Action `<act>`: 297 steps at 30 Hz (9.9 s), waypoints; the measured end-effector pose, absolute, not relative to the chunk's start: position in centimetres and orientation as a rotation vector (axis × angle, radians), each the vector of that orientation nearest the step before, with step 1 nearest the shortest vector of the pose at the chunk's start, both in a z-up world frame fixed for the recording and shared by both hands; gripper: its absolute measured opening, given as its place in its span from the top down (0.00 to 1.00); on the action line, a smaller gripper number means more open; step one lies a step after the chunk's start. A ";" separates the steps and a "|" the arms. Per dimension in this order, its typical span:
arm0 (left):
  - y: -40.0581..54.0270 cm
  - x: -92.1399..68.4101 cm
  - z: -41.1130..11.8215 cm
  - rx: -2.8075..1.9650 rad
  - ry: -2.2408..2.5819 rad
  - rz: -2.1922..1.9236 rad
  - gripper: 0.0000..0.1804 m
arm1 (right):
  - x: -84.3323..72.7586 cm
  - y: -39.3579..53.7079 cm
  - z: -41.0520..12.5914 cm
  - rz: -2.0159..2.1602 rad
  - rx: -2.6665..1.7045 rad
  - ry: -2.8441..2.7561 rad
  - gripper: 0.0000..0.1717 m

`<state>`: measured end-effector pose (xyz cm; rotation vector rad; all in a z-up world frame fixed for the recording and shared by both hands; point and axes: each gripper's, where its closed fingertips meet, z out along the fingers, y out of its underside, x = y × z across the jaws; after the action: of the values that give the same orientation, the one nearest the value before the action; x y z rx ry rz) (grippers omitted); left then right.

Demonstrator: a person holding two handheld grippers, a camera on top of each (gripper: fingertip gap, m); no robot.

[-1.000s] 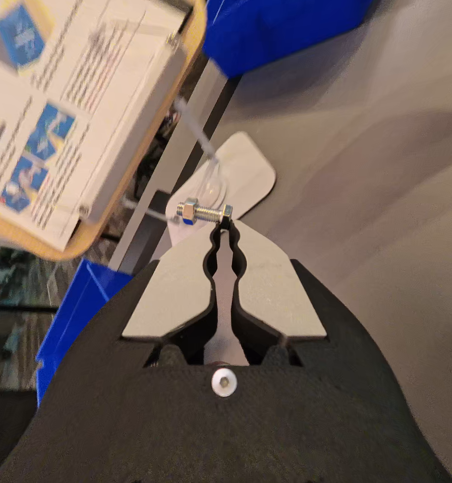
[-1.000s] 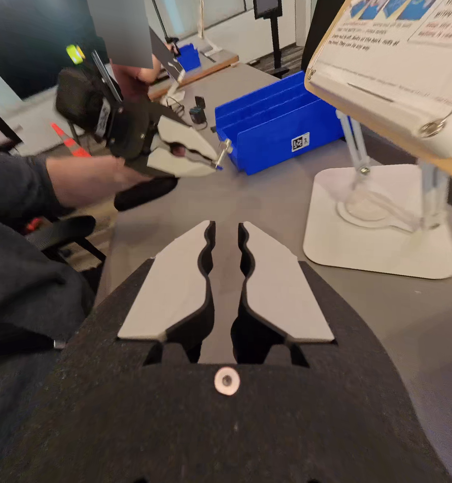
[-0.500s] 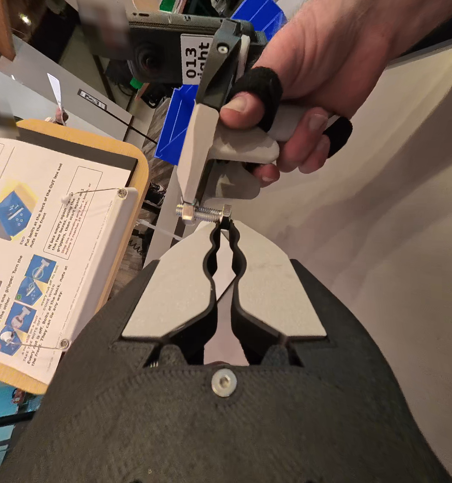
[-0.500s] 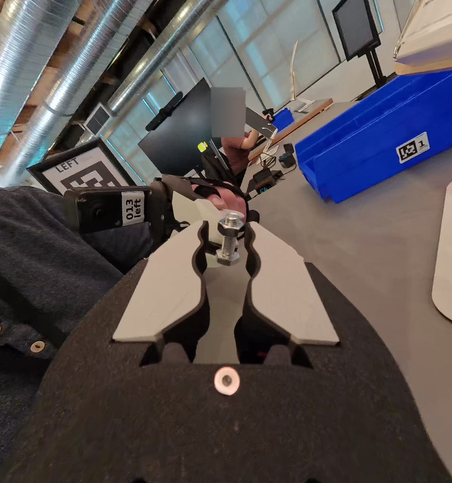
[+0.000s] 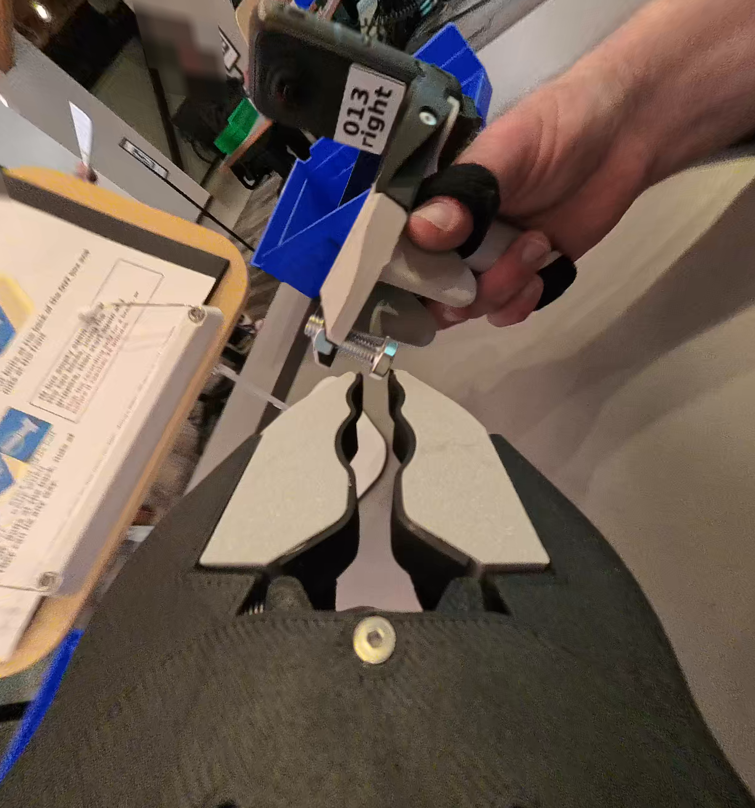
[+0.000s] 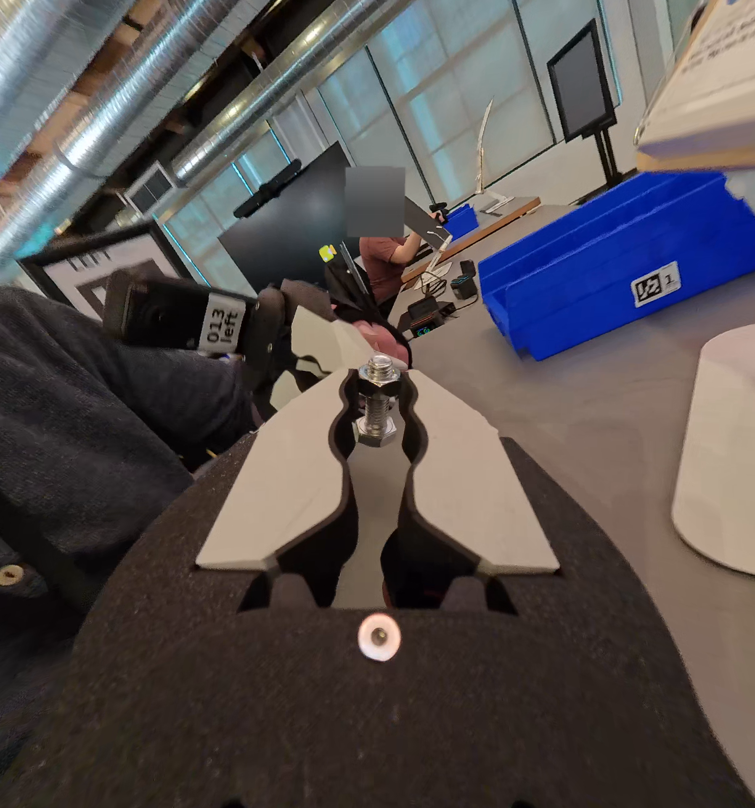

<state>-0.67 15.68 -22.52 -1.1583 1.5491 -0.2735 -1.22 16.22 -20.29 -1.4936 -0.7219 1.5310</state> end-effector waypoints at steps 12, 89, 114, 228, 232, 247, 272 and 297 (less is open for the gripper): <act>14.4 0.4 -22.8 -1.594 1.339 -1.115 0.80 | -2.1 15.0 -19.5 1.261 -1.317 -0.965 0.90; 14.8 -0.2 -23.4 -1.458 1.308 -1.118 0.90 | -0.6 16.7 -20.7 1.177 -1.337 -0.896 0.82; 14.4 0.2 -23.9 -1.456 1.318 -1.122 0.90 | -0.9 15.5 -19.9 1.181 -1.279 -0.957 0.79; 11.6 -0.9 -25.9 -1.507 1.721 -1.121 0.90 | -2.0 12.0 -23.8 0.847 -1.537 -1.522 0.89; 12.7 -0.7 -25.7 -1.481 1.674 -0.992 0.83 | -1.9 12.9 -23.4 0.889 -1.577 -1.392 0.89; 17.4 -0.4 -26.0 -1.349 1.494 -0.199 0.78 | -0.1 15.8 -23.6 1.115 -1.786 -0.772 0.89; 10.7 -0.8 -26.6 -1.595 1.767 -1.272 0.89 | -1.3 11.2 -24.3 0.728 -1.383 -1.674 0.89; 11.2 -0.6 -26.2 -1.534 1.671 -1.326 0.80 | -1.3 11.7 -24.3 0.756 -1.438 -1.546 0.89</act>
<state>-0.60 11.16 -26.15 -1.5344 1.6712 -1.3261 -1.26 11.71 -24.32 -1.4376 -1.5465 0.7562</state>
